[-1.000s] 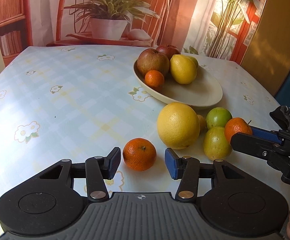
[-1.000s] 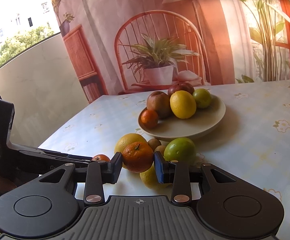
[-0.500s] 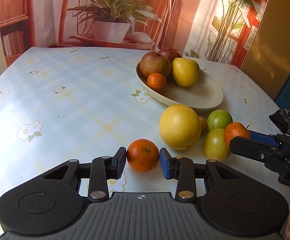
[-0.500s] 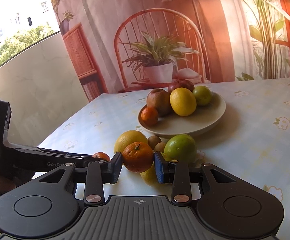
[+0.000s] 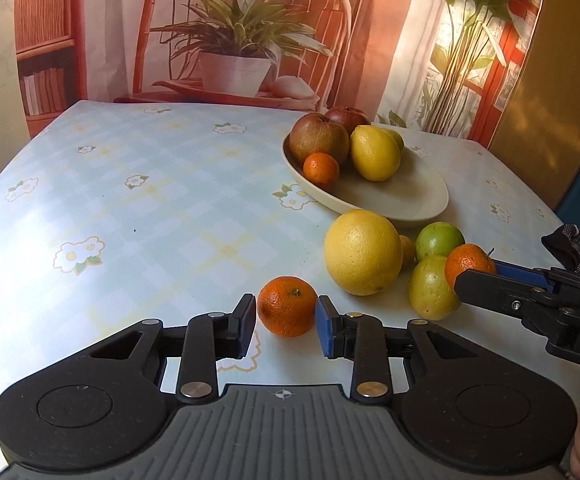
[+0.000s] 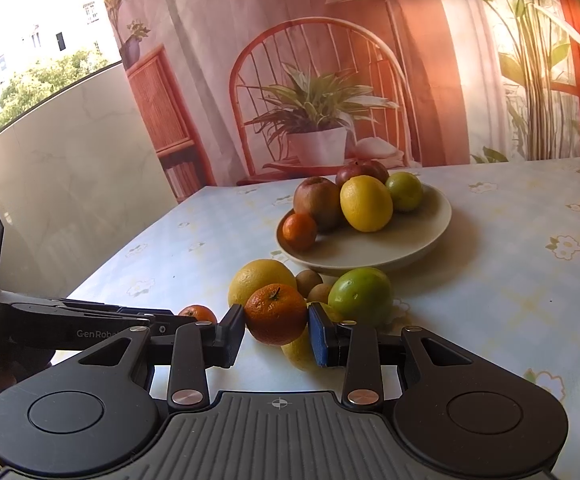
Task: Organize fruits
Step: 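Close the right tool on a mandarin while the left tool grasps another mandarin, then carry both mandarins onto the cream plate and open both tools, then withdraw both tools from the plate toward the remaining fruit, then close the left tool on the yellow grapefruit while the right tool approaches the green citrus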
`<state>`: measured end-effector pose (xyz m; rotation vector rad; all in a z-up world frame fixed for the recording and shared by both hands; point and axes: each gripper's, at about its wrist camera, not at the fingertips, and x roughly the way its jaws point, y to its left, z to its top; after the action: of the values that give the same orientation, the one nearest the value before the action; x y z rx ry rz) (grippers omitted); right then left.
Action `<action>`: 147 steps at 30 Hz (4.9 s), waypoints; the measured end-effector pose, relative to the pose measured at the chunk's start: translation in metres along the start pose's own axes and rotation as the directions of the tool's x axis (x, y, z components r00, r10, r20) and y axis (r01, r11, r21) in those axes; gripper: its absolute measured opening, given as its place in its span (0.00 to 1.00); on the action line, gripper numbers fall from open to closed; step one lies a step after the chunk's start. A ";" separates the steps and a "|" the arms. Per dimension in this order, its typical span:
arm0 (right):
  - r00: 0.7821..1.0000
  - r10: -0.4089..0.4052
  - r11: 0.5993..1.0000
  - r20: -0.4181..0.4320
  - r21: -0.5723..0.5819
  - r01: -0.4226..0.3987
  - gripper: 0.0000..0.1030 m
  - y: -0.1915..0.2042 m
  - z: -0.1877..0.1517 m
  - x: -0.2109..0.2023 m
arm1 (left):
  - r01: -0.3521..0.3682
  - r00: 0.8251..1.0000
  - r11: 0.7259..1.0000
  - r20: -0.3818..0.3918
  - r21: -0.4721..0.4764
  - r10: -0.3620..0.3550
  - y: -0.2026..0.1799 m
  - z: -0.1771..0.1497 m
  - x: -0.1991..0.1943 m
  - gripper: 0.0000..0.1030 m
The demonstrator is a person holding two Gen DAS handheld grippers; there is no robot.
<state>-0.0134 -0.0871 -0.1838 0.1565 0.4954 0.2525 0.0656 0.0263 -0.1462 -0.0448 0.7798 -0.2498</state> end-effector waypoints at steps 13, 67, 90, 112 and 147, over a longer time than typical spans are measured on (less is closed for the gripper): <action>1.000 -0.009 1.000 -0.008 0.000 0.009 0.31 -0.001 0.000 0.001 | 0.005 1.000 0.999 -0.019 0.038 -0.005 -0.004 -0.003 0.014 0.38; 0.986 -0.116 0.974 -0.118 -0.208 0.089 0.31 -0.122 0.101 0.135 | 0.105 0.988 0.966 -0.139 0.236 -0.074 -0.068 0.092 0.124 0.38; 0.987 -0.138 0.968 -0.088 -0.224 0.115 0.36 -0.118 0.106 0.119 | 0.079 0.989 0.961 -0.144 0.266 -0.041 -0.065 0.089 0.116 0.39; 0.994 -0.092 0.983 -0.066 -0.163 0.081 0.36 -0.089 0.078 0.049 | 0.071 0.996 0.979 -0.058 0.191 -0.061 -0.043 0.082 0.063 0.39; 0.996 -0.074 0.991 -0.059 -0.115 0.066 0.37 -0.030 0.038 0.009 | 0.099 0.995 0.986 -0.003 0.133 -0.099 -0.019 0.052 0.026 0.39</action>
<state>0.0188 -0.1160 -0.1614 0.0210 0.5468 0.2166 0.1159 -0.0006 -0.1243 0.0423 0.7563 -0.3956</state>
